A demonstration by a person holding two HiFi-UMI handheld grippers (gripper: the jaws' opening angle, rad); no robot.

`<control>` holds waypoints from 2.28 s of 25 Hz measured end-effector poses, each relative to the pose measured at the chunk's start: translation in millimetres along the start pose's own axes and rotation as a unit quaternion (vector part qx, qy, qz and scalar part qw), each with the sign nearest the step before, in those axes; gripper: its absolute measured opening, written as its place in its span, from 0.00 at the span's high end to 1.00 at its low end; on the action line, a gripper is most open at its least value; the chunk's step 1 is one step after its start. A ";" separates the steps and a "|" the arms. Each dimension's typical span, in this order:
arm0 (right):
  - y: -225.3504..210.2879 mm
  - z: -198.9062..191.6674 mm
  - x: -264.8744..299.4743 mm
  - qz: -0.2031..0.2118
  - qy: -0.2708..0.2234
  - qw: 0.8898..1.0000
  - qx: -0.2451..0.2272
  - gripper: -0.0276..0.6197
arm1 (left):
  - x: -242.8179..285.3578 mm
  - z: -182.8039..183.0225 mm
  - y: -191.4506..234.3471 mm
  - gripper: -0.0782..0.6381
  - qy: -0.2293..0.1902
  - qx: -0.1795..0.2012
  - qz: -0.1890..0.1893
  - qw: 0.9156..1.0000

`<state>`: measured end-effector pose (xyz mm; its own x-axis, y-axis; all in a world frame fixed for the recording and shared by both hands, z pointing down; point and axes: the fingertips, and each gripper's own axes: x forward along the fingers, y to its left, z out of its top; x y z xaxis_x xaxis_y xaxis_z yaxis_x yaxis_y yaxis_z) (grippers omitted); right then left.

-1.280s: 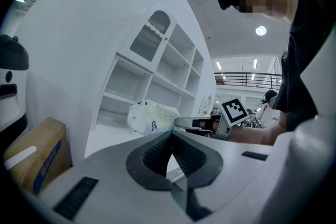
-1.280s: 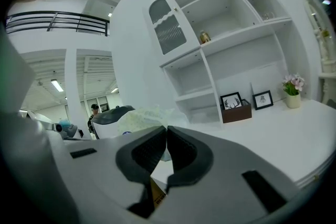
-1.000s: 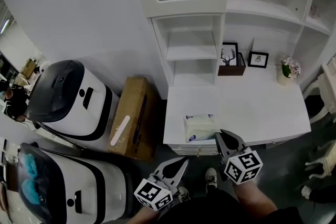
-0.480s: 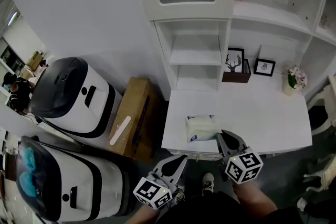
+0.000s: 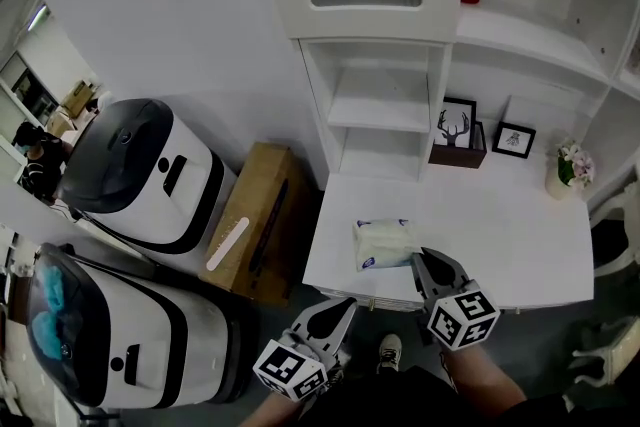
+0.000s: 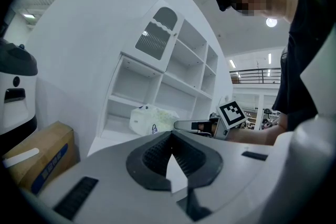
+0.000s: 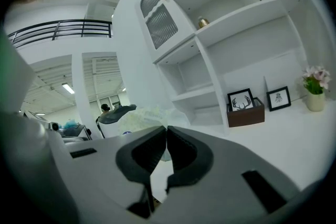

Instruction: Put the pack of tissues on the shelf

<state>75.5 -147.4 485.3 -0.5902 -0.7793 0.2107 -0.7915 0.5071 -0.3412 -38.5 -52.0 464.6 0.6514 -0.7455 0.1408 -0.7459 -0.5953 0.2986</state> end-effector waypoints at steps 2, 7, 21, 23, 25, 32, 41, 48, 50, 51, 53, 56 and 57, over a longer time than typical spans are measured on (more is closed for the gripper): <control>-4.8 1.6 2.0 0.004 0.001 1.000 0.001 0.95 | 3.8 -0.4 0.0 0.89 0.000 -0.002 0.006 1.000; -16.0 3.7 5.9 0.015 0.005 1.000 0.000 0.95 | 15.1 -0.7 -2.1 0.89 -0.003 -0.002 0.018 1.000; -36.1 17.5 11.3 0.047 0.003 0.999 0.001 0.95 | 36.7 6.1 -16.3 0.89 -0.006 0.010 0.045 0.999; -36.5 18.0 10.4 0.050 0.004 0.999 0.001 0.95 | 36.8 6.4 -17.9 0.89 -0.006 0.011 0.048 0.999; -37.2 19.2 9.5 0.051 0.003 0.999 0.000 0.95 | 37.0 8.1 -19.3 0.89 -0.007 0.012 0.049 0.999; -36.8 24.5 9.7 0.048 -0.004 0.999 -0.001 0.95 | 42.3 10.6 -18.2 0.89 -0.006 0.012 0.039 0.999; -48.4 29.7 13.5 0.018 -0.010 1.000 0.003 0.95 | 66.6 21.3 -7.6 0.89 -0.007 0.017 -0.002 1.000; -54.3 32.9 29.2 -0.007 -0.011 1.000 0.007 0.95 | 76.3 25.2 13.2 0.89 0.000 0.011 -0.023 1.000; -53.4 32.0 34.2 -0.009 -0.008 1.000 0.007 0.95 | 78.4 25.5 18.7 0.89 0.001 0.007 -0.027 1.000; -53.3 32.0 36.7 -0.010 -0.008 1.000 0.007 0.95 | 79.7 25.8 21.3 0.89 0.002 0.007 -0.029 1.000; -54.1 33.4 41.5 -0.015 -0.009 1.000 0.009 0.95 | 82.5 27.3 26.5 0.89 0.004 0.006 -0.034 0.999; -55.6 37.8 48.4 -0.023 -0.012 1.000 0.012 0.95 | 85.3 31.3 33.7 0.89 0.009 0.008 -0.041 0.999; -55.9 39.0 50.7 -0.025 -0.013 1.000 0.013 0.95 | 85.8 32.6 36.3 0.89 0.010 0.008 -0.042 0.999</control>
<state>96.0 -229.6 479.4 -0.5452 -0.8131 0.2041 -0.8154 0.4579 -0.3541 -14.2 -147.3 456.7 0.7147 -0.6862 0.1354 -0.6902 -0.6607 0.2952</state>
